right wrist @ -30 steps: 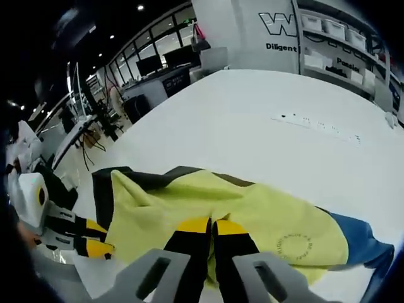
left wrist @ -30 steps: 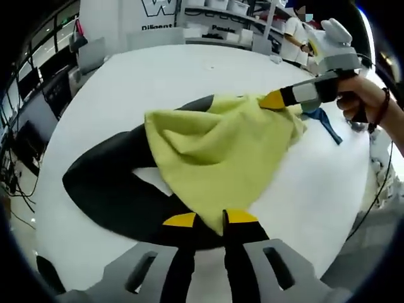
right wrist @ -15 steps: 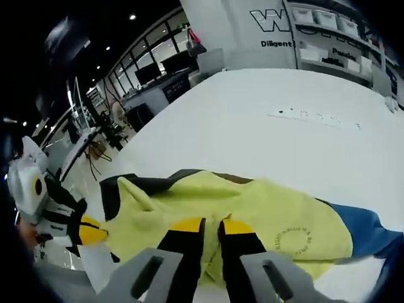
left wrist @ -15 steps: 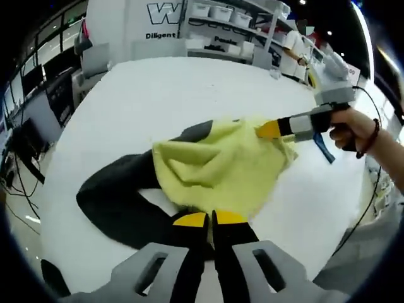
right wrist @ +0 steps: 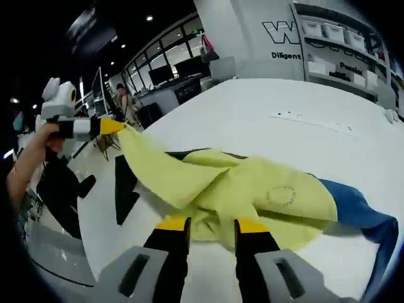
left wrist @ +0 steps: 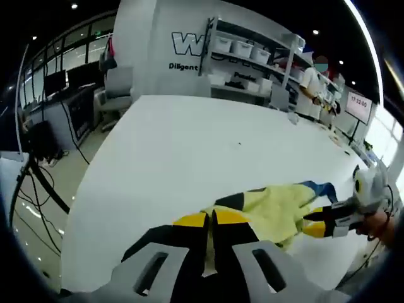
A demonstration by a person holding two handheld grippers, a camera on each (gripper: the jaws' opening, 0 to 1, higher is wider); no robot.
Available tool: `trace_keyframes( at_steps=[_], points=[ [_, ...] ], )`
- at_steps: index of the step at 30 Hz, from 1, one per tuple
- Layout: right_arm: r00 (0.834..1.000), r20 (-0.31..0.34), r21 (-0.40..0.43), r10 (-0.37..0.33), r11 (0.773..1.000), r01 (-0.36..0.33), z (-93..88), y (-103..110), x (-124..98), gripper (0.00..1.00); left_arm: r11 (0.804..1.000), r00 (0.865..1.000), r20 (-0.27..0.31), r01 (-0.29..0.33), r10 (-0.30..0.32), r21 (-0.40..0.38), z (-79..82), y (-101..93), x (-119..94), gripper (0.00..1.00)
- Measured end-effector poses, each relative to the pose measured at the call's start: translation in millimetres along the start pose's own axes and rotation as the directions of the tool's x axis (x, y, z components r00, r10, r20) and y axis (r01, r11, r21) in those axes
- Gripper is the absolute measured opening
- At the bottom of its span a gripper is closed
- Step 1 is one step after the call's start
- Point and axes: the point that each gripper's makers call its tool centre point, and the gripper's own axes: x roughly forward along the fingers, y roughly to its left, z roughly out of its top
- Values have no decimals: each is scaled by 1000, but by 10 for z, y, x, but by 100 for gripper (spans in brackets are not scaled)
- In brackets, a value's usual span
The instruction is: Fold the garment on the visible template until the final outline fits inside the template.
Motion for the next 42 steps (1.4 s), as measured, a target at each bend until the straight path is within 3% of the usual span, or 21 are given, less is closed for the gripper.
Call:
trace_keyframes(
  at_steps=[5, 8, 10, 14, 17, 21, 24, 25, 32, 33, 35, 42],
  points=[
    [999, 15, -104, 32, 994, -30, -63, 232, 71, 37, 999, 1000, 11, -14, 14, -29, 96, 64, 85, 4],
    [999, 45, -170, 30, 985, -22, -13, 355, 120, 36, 999, 999, 0, -32, 32, -20, 98, 81, 110, 4],
    [998, 52, -221, 31, 975, -19, 6, 466, 172, 35, 999, 1000, 3, -12, 12, -39, 108, 57, 133, 4],
    [997, 69, -257, 38, 966, -19, 60, 582, 287, 33, 999, 1000, -2, -8, 8, -43, 105, 58, 150, 4],
    [999, 37, -312, 0, 950, 11, 19, 547, 415, 30, 999, 1000, -11, -6, 6, -45, 92, 74, 156, 4],
    [996, 8, -299, -86, 950, 85, -24, 373, 540, 14, 999, 1000, -22, 2, -3, -54, 76, 95, 155, 4],
    [996, 17, -301, -87, 950, 88, -7, 350, 541, 0, 999, 999, -34, 1, -3, -54, 55, 126, 159, 4],
    [996, 18, -300, -86, 950, 88, -4, 348, 536, 0, 998, 999, -35, 1, -3, -55, 54, 133, 162, 4],
    [997, 20, -334, -72, 940, 74, 17, 297, 291, 0, 999, 999, -51, -8, 6, -40, 16, 181, 152, 4],
    [995, 1, -381, -96, 920, 89, 5, 245, 229, 0, 999, 999, -52, -7, 5, -35, 10, 182, 147, 4],
    [995, 9, -387, -97, 917, 93, 13, 237, 182, 0, 1000, 998, -55, -9, 7, -30, -4, 185, 133, 4],
    [998, -5, -318, -68, 946, 63, -29, 154, -247, 0, 1000, 998, -59, -4, 4, -12, -53, 169, -31, 4]
  ],
)
